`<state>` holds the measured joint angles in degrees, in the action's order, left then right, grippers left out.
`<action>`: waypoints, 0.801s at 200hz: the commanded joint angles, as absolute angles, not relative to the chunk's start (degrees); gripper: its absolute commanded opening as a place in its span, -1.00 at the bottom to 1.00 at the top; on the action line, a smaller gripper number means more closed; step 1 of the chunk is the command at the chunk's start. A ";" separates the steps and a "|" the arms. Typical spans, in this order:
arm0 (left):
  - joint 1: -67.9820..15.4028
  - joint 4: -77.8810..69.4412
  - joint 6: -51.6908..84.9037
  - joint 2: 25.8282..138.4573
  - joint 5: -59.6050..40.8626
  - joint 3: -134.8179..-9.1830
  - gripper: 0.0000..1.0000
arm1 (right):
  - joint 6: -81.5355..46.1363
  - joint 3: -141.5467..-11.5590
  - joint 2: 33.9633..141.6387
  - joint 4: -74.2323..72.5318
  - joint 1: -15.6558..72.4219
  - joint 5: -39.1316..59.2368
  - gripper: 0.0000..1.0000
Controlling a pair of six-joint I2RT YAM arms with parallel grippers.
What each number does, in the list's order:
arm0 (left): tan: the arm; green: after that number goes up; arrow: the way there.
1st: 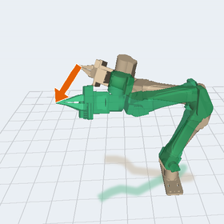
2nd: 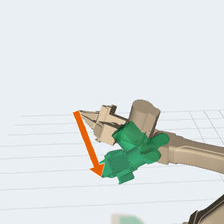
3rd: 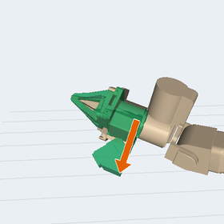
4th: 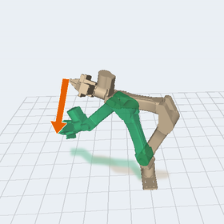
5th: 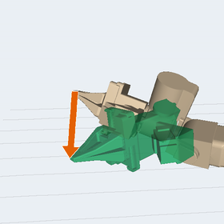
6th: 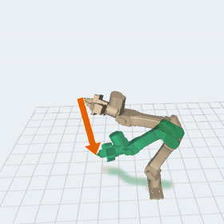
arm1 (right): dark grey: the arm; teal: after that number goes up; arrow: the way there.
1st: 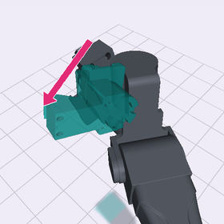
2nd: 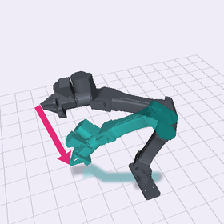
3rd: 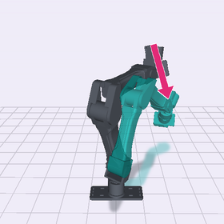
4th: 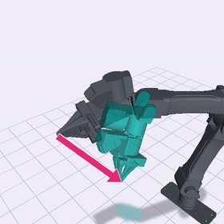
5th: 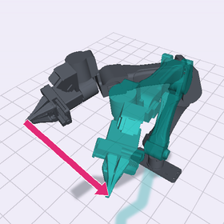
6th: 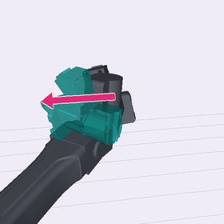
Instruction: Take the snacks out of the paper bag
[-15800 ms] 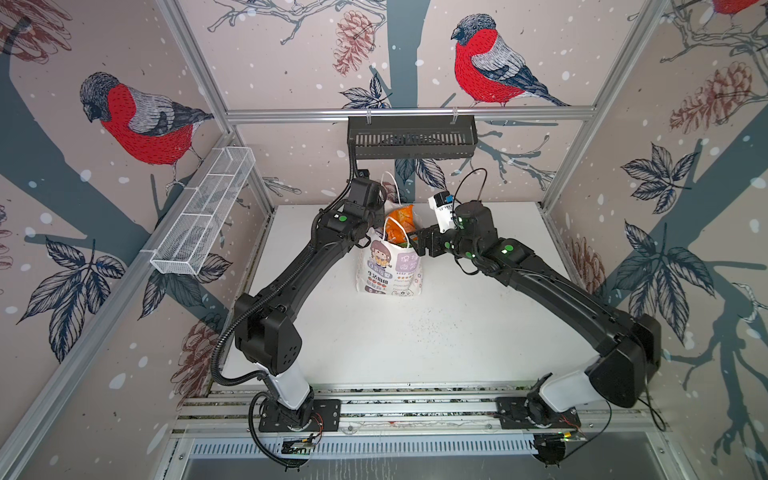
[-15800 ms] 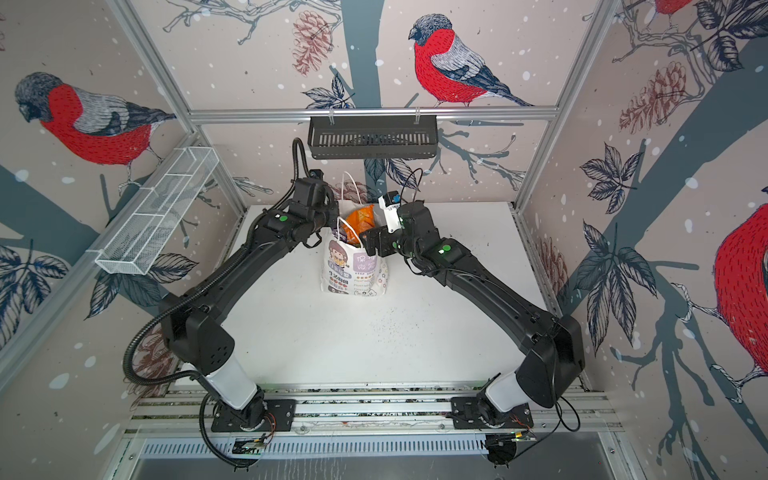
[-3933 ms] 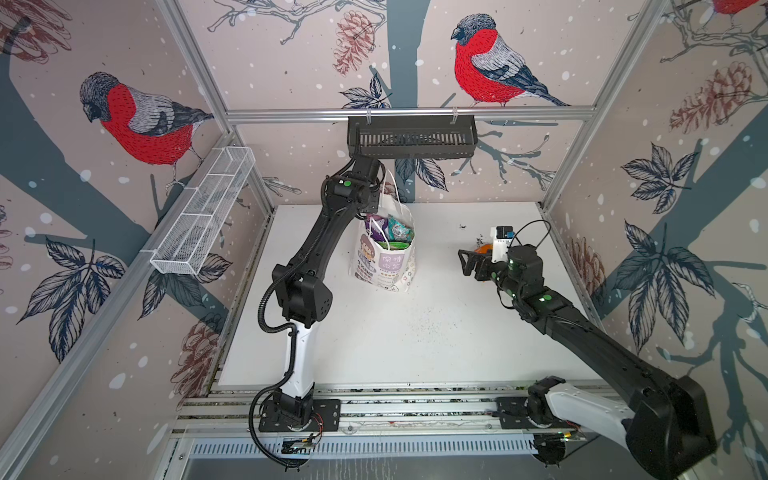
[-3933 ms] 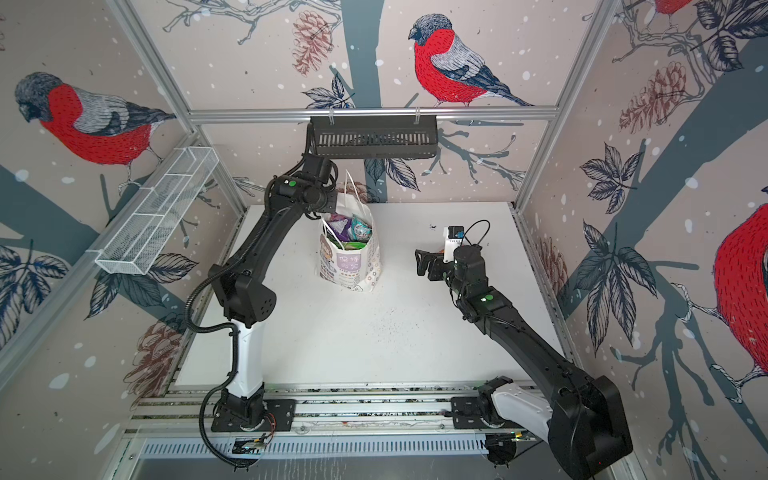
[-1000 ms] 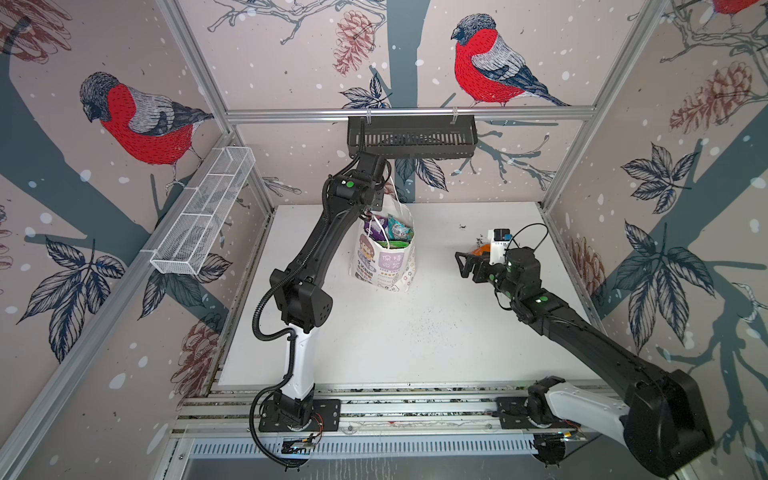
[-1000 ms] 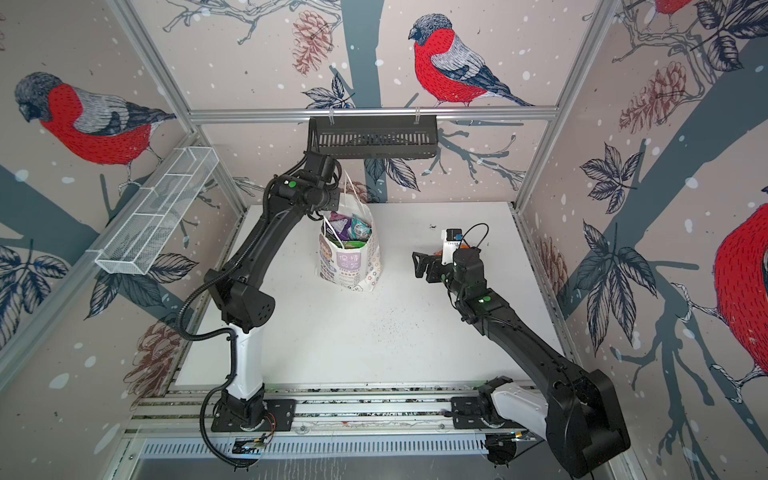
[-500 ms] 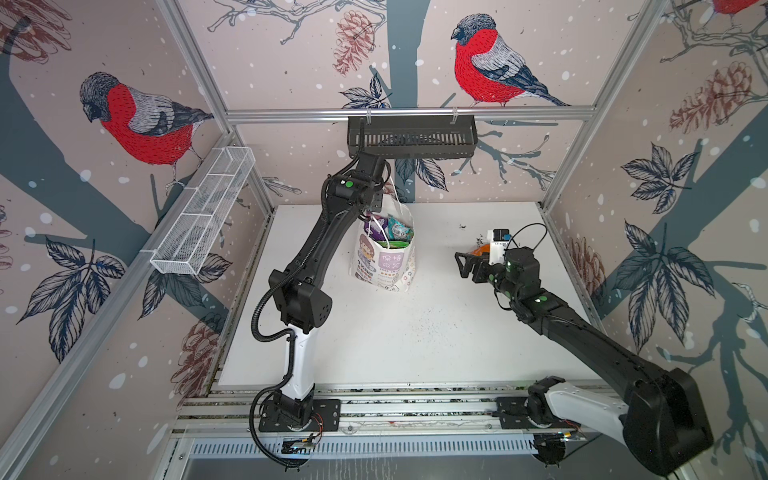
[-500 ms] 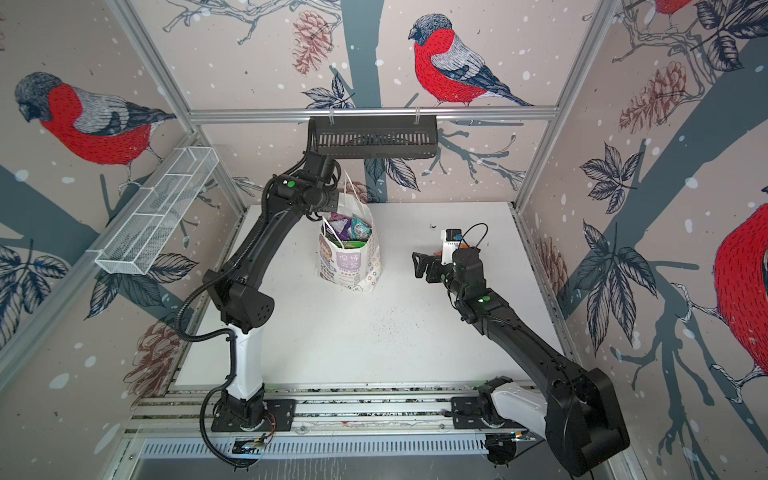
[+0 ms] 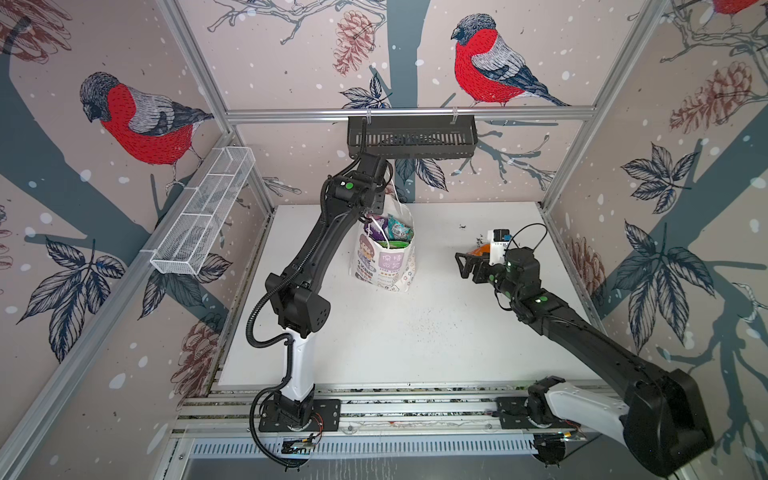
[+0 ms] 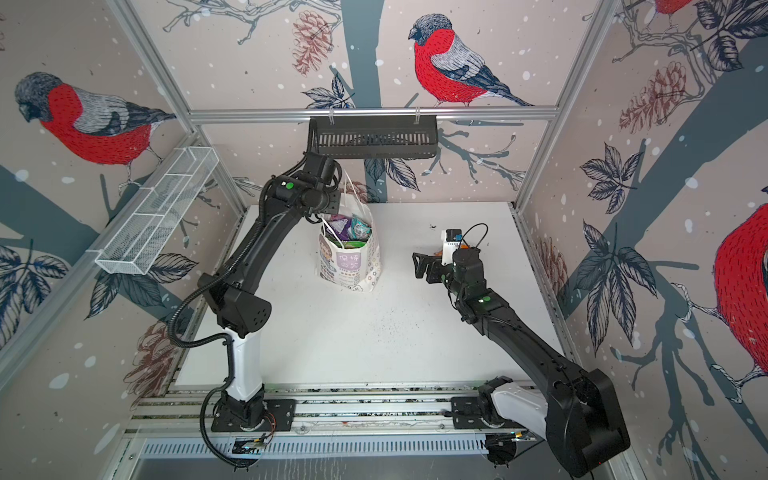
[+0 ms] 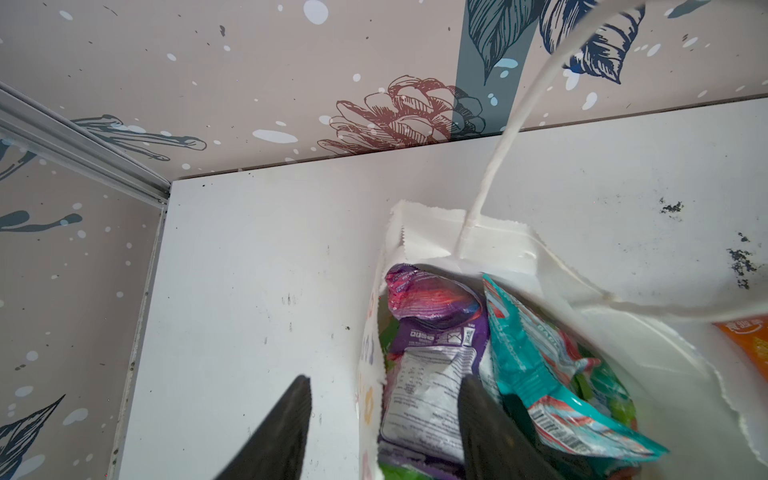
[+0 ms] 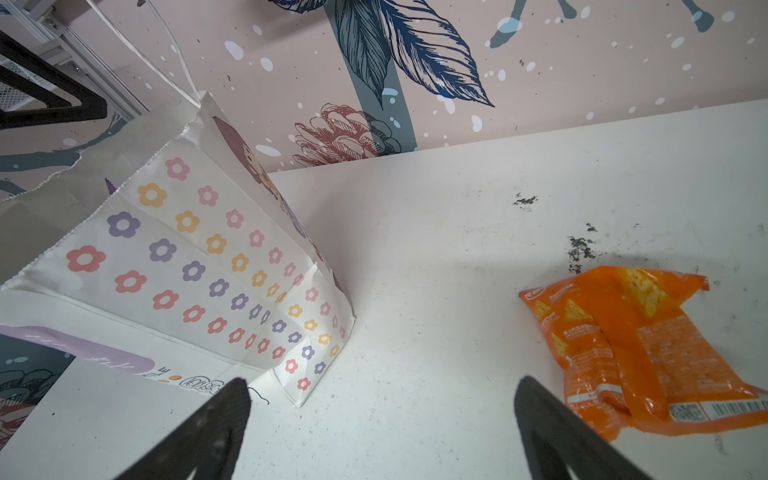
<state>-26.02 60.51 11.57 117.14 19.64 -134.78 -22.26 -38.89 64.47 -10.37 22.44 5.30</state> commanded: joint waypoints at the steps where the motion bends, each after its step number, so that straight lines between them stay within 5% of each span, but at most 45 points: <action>1: -26.85 61.40 10.78 114.46 18.58 -134.40 0.12 | -21.36 -39.67 64.25 -10.47 22.35 3.74 1.00; 48: -29.59 64.65 10.87 114.29 8.78 -136.34 0.04 | -20.81 -39.81 64.51 -10.21 21.89 3.61 0.99; 160: -30.08 67.63 8.57 119.03 10.76 -132.85 0.06 | -21.06 -38.68 62.50 -9.67 19.79 3.52 1.00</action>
